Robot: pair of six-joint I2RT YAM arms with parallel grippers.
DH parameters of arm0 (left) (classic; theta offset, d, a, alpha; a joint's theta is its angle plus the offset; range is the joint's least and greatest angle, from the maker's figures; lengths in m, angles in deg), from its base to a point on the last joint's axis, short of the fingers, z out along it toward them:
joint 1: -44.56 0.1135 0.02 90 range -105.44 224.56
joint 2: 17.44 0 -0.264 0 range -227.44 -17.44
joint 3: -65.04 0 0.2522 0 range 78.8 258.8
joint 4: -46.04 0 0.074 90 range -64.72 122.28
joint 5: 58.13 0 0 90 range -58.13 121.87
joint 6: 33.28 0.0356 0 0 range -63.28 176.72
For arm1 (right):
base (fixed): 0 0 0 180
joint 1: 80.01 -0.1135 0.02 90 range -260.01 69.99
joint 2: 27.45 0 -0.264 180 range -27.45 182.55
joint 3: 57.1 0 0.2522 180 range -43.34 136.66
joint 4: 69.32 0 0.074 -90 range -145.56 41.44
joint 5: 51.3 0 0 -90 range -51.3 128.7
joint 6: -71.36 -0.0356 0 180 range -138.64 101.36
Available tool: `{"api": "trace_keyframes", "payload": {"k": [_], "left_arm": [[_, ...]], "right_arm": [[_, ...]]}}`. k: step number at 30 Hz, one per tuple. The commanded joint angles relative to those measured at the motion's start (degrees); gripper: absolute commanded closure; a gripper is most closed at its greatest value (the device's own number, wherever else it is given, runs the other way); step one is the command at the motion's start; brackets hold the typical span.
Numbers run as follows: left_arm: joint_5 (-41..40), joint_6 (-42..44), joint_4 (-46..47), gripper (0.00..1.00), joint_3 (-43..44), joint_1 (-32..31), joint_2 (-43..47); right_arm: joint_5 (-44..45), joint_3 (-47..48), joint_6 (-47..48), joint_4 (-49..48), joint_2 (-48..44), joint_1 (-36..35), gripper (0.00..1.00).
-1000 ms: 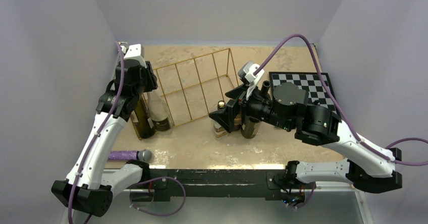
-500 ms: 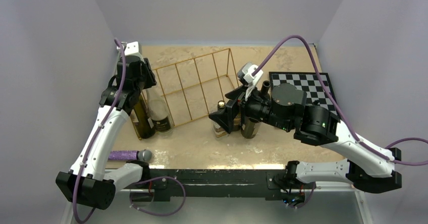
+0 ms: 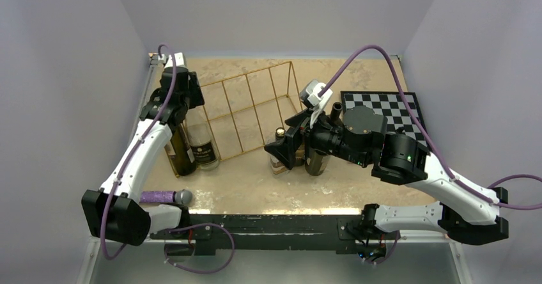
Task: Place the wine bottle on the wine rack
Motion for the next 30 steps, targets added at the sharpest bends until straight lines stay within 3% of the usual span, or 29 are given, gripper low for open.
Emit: {"api": "trace_keyframes", "payload": {"k": [1,8,16,24,27,30], "left_arm": [[-1.4,0.7,0.3,0.35,-0.5,0.2,-1.9],[-2.0,0.7,-0.1,0.13,0.7,0.3,-1.9],[1.6,2.6,-3.9,0.07,5.8,0.2,2.3],[27.4,7.1,-3.4,0.05,6.7,0.3,11.5],[39.1,7.4,-3.1,0.06,6.0,0.2,13.5],[45.2,6.5,1.1,0.07,2.5,0.2,16.1]], "right_arm": [[1.6,0.0,-0.8,-0.7,-0.7,-0.2,0.01],[3.6,1.9,-1.3,2.3,0.3,-0.2,0.01],[4.1,3.4,-0.9,5.8,0.6,-0.2,0.01],[4.5,3.9,-0.5,12.3,2.8,-0.2,0.03],[3.1,3.7,-0.9,13.3,3.9,-0.2,0.1],[3.6,3.6,-1.5,14.2,5.2,-0.2,0.14]]}}
